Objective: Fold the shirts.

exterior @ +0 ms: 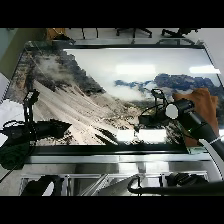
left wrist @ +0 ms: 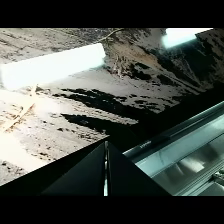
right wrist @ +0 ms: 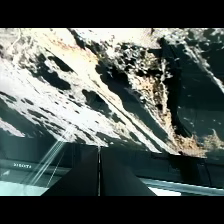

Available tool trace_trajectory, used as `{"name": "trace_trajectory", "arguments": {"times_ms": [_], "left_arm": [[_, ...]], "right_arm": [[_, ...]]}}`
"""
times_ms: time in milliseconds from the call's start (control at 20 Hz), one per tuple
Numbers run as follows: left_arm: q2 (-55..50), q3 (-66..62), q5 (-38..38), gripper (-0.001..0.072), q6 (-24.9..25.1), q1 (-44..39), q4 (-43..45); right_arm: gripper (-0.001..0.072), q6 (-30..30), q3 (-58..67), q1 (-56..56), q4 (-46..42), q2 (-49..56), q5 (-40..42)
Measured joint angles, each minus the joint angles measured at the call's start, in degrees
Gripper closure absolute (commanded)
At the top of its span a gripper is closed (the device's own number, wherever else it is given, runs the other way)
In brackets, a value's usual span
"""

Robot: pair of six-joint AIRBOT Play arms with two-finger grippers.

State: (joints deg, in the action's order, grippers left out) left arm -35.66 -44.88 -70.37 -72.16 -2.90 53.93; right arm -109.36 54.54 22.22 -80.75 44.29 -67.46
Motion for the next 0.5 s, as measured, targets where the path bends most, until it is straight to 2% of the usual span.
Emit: {"name": "trace_trajectory", "arguments": {"times_ms": [350,500], "left_arm": [[0.0,0.0,-0.5,0.0682,0.0,0.1,0.3],[0.0,-0.9,-0.7,0.0679,-0.8,2.2,2.9]], "right_arm": [[0.0694,0.0,0.0,0.0,0.0,0.0,0.0],[0.0694,0.0,0.0,0.0,0.0,0.0,0.0]]}}
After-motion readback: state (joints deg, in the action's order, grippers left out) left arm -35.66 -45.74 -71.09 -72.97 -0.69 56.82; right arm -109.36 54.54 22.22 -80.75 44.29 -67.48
